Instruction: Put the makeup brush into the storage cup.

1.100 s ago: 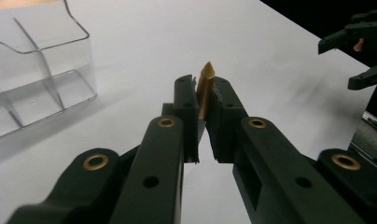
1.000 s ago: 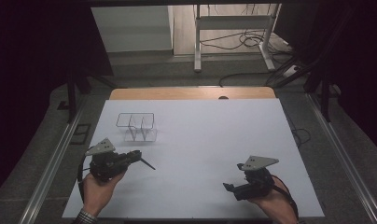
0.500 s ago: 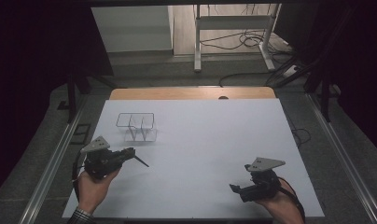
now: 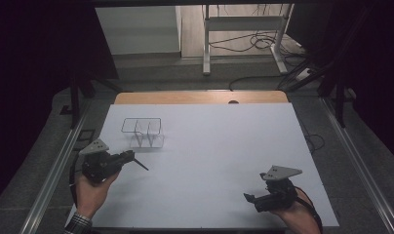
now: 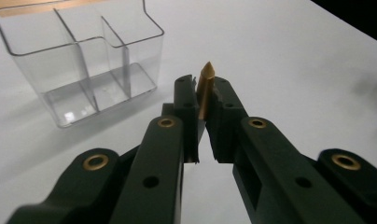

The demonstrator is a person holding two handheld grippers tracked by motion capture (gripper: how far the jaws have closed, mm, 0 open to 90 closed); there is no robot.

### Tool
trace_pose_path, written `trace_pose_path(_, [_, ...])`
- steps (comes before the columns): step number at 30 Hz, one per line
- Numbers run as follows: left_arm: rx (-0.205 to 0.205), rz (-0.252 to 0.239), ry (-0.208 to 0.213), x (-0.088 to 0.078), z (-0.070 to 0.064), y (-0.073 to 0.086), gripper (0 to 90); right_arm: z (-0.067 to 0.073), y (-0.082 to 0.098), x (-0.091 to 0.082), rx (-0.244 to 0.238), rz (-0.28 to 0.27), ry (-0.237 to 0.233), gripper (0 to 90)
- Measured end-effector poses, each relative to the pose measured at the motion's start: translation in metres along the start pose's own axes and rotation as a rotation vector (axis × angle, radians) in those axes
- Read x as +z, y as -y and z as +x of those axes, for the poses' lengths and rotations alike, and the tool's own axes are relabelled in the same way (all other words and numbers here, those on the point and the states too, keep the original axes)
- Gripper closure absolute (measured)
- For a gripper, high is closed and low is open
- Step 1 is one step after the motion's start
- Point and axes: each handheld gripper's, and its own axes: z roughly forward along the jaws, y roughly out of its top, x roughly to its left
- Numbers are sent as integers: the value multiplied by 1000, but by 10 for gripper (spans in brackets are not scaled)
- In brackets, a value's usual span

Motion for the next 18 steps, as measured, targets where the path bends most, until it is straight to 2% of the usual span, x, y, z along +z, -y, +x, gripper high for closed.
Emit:
trace_pose_path(11, [-8,1,-27,-6,15,-6,837,0,2,3,-9,11,3,77])
trace_pose_path(18, [15,12,-46,-9,20,-17,836,-1,4,3,-6,15,4,76])
